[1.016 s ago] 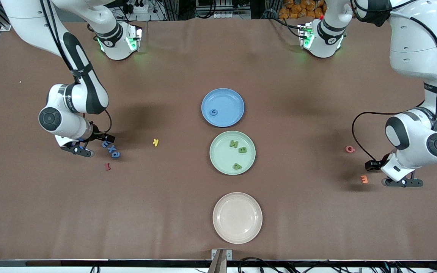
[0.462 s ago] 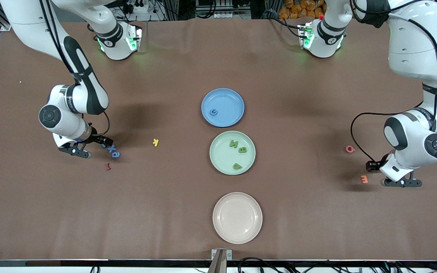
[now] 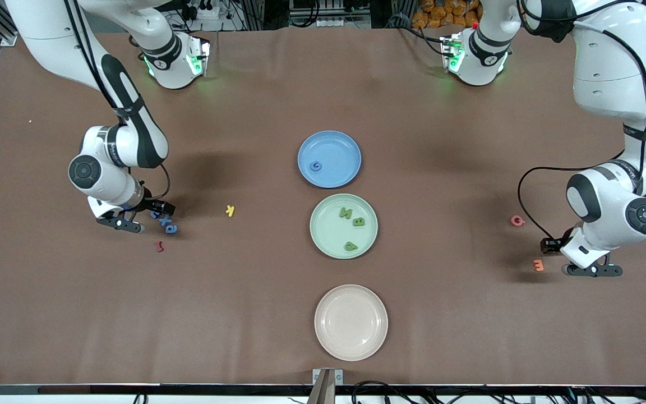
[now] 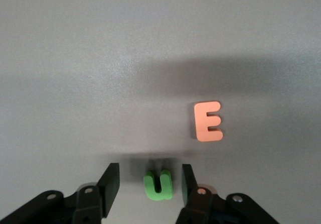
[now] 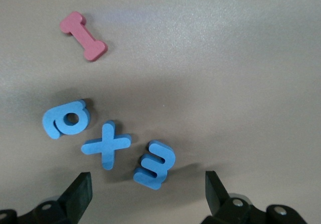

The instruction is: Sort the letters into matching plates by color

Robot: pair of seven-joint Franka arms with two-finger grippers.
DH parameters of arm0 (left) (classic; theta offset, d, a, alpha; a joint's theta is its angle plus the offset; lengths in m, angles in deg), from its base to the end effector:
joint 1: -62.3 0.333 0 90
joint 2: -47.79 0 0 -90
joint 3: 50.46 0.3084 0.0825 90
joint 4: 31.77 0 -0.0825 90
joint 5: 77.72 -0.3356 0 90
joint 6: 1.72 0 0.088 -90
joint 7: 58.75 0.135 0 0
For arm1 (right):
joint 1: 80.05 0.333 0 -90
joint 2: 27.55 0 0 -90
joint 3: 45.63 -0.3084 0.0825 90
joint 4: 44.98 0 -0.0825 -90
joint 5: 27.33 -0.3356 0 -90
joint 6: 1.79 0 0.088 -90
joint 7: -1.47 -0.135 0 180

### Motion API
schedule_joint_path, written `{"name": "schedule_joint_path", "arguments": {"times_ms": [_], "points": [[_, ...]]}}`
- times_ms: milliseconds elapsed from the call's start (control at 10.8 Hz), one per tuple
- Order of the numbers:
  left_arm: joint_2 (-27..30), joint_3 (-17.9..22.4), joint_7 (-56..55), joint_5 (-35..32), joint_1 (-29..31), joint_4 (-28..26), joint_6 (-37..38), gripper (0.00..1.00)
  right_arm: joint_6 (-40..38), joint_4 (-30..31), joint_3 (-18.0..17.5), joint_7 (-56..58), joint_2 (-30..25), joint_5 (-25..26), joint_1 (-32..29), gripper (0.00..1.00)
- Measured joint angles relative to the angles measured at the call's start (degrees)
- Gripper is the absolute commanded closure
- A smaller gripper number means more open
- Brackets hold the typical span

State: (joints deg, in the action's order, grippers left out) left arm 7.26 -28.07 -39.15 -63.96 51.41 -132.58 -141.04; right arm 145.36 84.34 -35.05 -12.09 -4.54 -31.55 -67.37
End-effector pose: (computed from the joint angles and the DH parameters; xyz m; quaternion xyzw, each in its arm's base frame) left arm 0.6193 0.1013 0.1928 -0.9986 0.0243 -0.0021 0.0479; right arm 0.5016 0.0150 0.1868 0.9911 -0.1256 -0.0380 0.0229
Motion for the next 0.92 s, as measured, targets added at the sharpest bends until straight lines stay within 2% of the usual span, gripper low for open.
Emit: {"name": "schedule_joint_path", "arguments": {"times_ms": [185,369,462,554,646,924], "points": [[-0.1,0.0,0.0,0.0,0.0,-0.6,-0.7,0.44,1.4,1.4,0.0,0.2,0.0,0.0,0.0,0.00],[-0.2,0.0,0.0,0.1,0.0,-1.4,-1.6,0.49,2.5,2.7,-0.1,0.4,0.1,0.0,0.0,0.00],[-0.2,0.0,0.0,0.1,0.0,-1.5,-1.7,0.58,3.1,3.1,-0.1,0.5,0.1,0.0,0.0,0.00],[-0.2,0.0,0.0,0.1,0.0,-1.6,-1.8,0.73,3.5,3.2,-0.1,0.5,0.1,0.0,0.0,0.00],[-0.2,0.0,0.0,0.1,-0.1,-1.7,-1.8,1.00,4.0,3.2,-0.1,0.6,0.1,0.0,0.0,0.00],[-0.1,0.0,0.0,0.1,-0.4,-1.7,-1.9,1.00,5.3,3.3,-0.1,1.1,0.2,0.0,-0.1,0.03]]}}
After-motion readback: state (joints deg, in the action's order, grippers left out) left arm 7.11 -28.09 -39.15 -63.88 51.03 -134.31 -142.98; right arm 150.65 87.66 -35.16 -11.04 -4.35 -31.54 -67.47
